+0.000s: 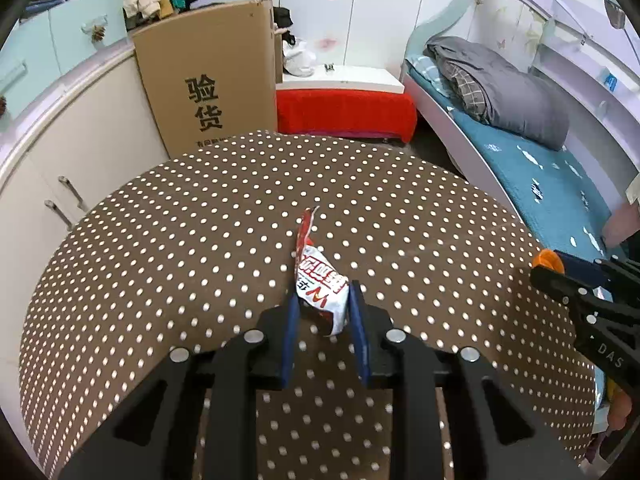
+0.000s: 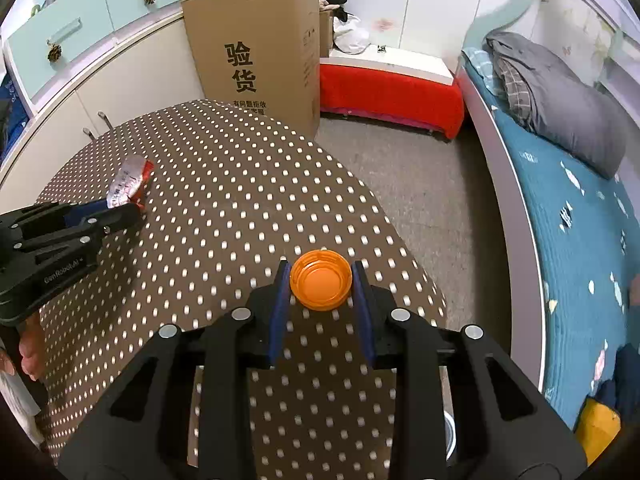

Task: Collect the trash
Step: 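Grasp the red-and-white wrapper with the left gripper while the right holds the orange cap, then carry the wrapper and orange cap over the bin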

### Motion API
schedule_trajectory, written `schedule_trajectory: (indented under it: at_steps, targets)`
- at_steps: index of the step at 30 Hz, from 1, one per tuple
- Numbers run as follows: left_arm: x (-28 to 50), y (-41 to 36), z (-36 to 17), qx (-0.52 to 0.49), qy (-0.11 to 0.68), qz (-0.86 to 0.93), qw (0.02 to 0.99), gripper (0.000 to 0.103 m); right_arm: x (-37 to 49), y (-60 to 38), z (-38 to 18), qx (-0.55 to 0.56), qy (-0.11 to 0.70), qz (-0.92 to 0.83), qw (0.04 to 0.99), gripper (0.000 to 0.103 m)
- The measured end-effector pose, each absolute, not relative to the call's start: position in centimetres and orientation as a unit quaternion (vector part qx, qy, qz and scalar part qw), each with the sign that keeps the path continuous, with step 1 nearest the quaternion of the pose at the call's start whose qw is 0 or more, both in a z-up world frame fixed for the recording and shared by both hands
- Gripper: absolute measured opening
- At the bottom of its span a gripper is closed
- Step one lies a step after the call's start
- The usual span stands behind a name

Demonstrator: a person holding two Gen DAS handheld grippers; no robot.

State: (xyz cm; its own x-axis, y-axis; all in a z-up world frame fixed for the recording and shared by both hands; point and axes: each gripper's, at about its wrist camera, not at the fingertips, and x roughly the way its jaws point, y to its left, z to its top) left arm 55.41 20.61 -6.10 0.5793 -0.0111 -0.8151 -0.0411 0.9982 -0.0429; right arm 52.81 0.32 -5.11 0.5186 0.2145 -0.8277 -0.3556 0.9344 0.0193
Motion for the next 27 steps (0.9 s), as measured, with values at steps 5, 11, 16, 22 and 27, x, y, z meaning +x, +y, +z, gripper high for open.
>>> schedule_trajectory:
  at_steps: [5, 11, 16, 22, 27]
  targets:
    - [52.8, 18.8, -5.1, -0.026, 0.452, 0.001, 0.892, 0.023, 50.5, -1.6, -4.5, -0.069, 0.464, 0.157, 0.869, 0.030]
    - [49.2, 14.8, -4.1, -0.024, 0.437, -0.023, 0.899, 0.023, 47.6, -4.9, -3.8, -0.045, 0.465, 0.140, 0.873, 0.030]
    - [46.9, 9.6, -3.6, -0.013, 0.430, -0.057, 0.901, 0.023, 45.2, -8.2, -3.2, -0.026, 0.463, 0.125, 0.877, 0.030]
    - [45.0, 3.4, -3.6, 0.005, 0.430, -0.100, 0.897, 0.023, 42.3, -13.2, -2.9, -0.006, 0.461, 0.093, 0.882, 0.030]
    - [43.1, -2.3, -3.9, 0.024, 0.427, -0.147, 0.892, 0.024, 39.7, -17.9, -3.4, 0.013, 0.464, 0.059, 0.884, 0.030]
